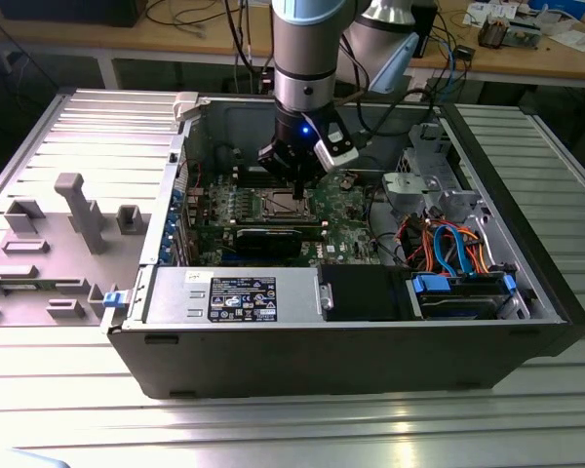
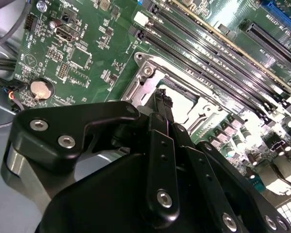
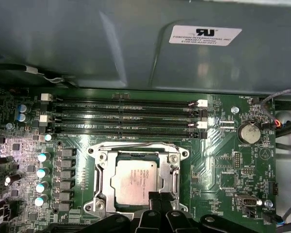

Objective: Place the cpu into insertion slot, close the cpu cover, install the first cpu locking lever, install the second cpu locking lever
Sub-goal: 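Install the second cpu locking lever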

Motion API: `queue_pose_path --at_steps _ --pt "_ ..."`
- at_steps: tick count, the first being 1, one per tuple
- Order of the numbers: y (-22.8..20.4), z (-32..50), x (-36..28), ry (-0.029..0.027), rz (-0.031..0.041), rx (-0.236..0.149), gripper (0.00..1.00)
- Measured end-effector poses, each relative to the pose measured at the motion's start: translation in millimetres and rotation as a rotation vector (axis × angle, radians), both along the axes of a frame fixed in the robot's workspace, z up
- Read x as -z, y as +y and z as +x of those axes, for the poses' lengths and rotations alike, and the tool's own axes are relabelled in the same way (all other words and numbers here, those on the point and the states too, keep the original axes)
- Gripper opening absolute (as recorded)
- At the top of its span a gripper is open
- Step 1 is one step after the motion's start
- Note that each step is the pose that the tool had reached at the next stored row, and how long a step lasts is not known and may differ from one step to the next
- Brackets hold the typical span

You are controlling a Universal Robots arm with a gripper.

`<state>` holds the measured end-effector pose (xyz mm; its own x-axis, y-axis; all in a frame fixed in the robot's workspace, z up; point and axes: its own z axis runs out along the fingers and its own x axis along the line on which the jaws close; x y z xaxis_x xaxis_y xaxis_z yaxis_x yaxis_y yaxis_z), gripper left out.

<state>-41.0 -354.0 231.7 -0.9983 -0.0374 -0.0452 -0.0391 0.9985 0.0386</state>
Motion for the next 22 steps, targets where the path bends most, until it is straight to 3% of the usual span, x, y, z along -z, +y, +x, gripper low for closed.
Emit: queue_pose_path --at_steps 15,22 --pt "-0.3 0.0 -0.1 0.0002 -0.0003 0.000 0.11" --pt "-8.3 -0.4 0.0 0.0001 -0.0004 0.000 0.11"
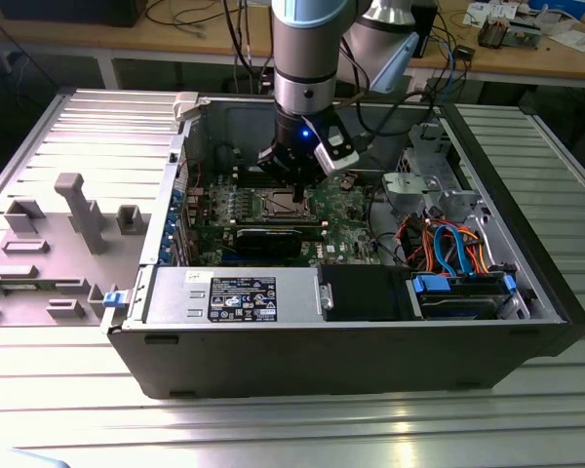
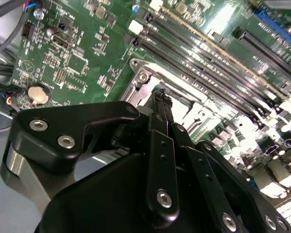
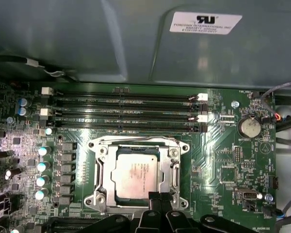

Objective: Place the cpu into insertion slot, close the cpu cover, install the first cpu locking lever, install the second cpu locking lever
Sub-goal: 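Install the second cpu locking lever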

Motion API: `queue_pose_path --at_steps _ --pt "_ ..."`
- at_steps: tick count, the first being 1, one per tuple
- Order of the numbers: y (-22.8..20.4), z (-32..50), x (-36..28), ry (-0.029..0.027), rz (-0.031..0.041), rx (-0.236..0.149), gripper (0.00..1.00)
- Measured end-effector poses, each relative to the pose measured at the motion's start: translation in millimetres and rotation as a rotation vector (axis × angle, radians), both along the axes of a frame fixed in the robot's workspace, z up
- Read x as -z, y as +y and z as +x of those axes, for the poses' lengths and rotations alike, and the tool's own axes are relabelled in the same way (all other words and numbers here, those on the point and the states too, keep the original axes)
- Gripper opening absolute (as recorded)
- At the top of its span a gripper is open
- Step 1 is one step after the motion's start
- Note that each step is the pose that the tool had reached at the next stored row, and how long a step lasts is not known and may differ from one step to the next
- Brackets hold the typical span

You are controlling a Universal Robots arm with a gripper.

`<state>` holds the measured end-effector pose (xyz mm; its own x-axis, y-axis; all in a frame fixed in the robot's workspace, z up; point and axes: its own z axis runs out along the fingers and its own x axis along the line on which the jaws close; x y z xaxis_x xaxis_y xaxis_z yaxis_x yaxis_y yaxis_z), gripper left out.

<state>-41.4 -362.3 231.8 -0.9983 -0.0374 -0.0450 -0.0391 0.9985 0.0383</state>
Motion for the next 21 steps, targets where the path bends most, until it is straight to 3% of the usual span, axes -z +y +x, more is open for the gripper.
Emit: queue_pose_path --at_steps 3,8,10,12,21 --pt "-3.2 -0.2 -1.6 0.0001 -0.0003 0.000 0.11" --pt "-3.4 -0.1 -7.7 0.0048 0.0001 0.000 0.11" --pt "-3.7 -0.5 -7.8 0.0197 -0.0001 0.000 0.11" --pt "-4.2 -1.2 -7.5 0.0277 -0.0001 0.000 0.11" --pt "-4.6 -1.3 -7.4 0.0281 -0.0001 0.000 0.11"
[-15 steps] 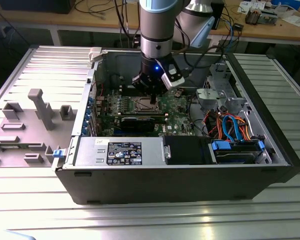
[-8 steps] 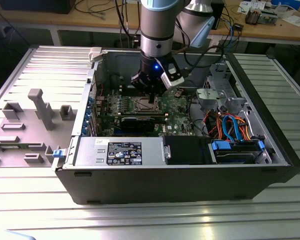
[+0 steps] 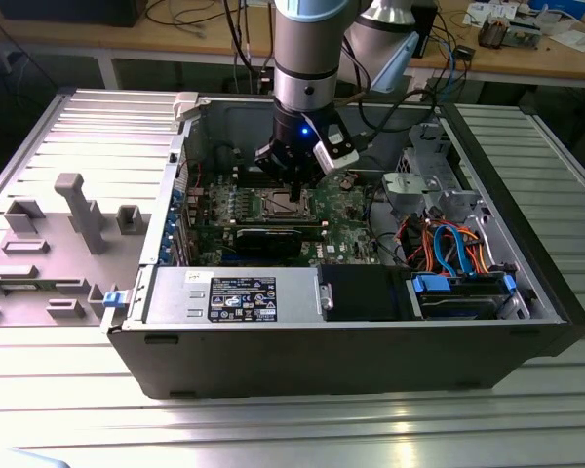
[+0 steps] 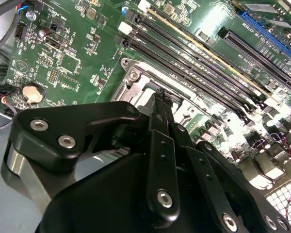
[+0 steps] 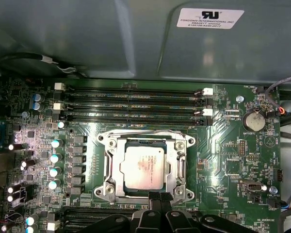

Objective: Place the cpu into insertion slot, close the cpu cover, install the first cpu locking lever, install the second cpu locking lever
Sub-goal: 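Install the second cpu locking lever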

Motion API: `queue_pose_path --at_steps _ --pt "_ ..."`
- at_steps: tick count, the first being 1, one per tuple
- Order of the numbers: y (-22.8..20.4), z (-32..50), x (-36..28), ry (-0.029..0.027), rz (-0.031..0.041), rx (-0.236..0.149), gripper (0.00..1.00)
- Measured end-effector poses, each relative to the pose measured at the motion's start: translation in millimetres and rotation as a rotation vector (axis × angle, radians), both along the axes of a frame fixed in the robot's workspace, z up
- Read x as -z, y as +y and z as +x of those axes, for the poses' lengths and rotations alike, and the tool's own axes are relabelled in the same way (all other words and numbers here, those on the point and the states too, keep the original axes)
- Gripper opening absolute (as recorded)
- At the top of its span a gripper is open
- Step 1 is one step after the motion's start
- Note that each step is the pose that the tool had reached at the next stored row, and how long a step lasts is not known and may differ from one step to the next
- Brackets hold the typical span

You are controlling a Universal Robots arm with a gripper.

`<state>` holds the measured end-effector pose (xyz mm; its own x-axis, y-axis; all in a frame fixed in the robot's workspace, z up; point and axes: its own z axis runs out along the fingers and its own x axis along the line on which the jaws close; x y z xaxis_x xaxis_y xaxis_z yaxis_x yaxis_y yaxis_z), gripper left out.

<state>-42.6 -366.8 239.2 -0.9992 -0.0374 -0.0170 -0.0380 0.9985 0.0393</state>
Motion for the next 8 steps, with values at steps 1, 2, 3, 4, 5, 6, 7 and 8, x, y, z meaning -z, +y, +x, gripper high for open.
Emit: queue_pose_path --at_steps 1,2,3,4,5,6,7,8 --pt "-0.1 0.0 0.0 0.0000 0.0000 0.000 0.11" --pt "-0.2 0.0 0.0 0.0000 0.0000 0.000 0.11" --pt "-0.2 0.0 0.0 0.0000 0.0000 0.000 0.11" --pt "-0.3 0.0 0.0 -0.0001 0.0001 0.000 0.11" --pt "-0.7 0.0 0.0 0.0000 0.0001 0.000 0.11" --pt "-1.4 0.1 0.0 0.0000 -0.0001 0.000 0.11" --pt "-2.7 0.0 0.1 0.0000 0.0000 0.000 0.11" --pt "-5.1 0.0 0.2 0.0001 0.0000 0.000 0.11"
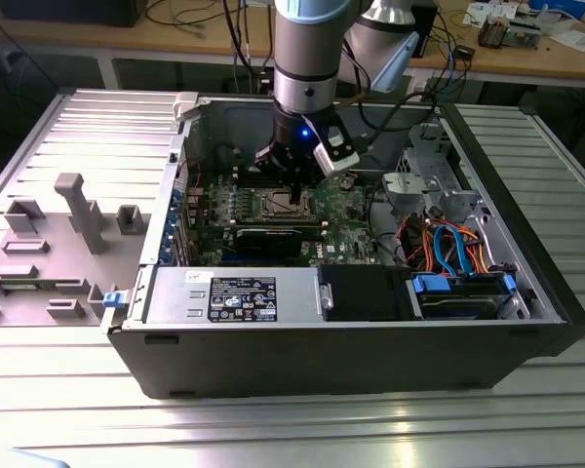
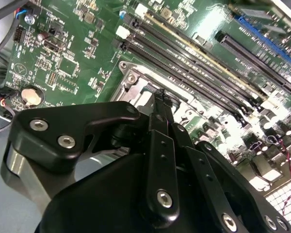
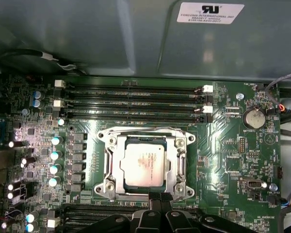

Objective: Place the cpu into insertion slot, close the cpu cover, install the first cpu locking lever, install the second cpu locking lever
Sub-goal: 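Install the second cpu locking lever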

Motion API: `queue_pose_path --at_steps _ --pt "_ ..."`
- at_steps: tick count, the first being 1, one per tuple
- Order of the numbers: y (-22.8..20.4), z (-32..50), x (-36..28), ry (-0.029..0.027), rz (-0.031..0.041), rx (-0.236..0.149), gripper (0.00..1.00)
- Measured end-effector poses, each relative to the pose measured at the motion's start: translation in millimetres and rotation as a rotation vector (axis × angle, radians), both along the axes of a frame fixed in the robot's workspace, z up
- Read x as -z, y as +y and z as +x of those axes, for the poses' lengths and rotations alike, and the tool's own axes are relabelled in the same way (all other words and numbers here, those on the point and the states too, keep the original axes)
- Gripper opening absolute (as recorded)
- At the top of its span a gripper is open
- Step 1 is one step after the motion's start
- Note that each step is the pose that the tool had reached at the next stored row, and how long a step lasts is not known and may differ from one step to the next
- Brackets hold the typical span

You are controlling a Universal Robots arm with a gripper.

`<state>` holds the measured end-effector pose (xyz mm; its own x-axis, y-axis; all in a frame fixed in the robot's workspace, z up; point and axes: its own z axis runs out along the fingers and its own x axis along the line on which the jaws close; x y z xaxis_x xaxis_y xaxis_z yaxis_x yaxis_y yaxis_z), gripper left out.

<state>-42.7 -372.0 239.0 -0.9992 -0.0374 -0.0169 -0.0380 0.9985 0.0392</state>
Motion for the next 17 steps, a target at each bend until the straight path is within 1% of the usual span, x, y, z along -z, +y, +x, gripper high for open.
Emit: queue_pose_path --at_steps 1,2,4,8,14,16,17 --pt "-2.1 -0.1 0.1 -0.0001 0.0001 0.000 0.11" --pt "-3.1 -0.5 0.2 0.0000 0.0001 0.000 0.11" --pt "-4.6 -2.2 0.6 -0.0001 0.0050 0.000 0.11" --pt "-9.3 -3.4 0.7 0.0011 0.0052 0.000 0.11" --pt "-13.0 -13.2 1.7 0.0011 0.0051 0.000 0.11" --pt "-15.4 -16.5 2.5 0.0012 0.0052 0.000 0.11" --pt "-15.9 -17.6 3.3 0.0010 0.0054 0.000 0.11"
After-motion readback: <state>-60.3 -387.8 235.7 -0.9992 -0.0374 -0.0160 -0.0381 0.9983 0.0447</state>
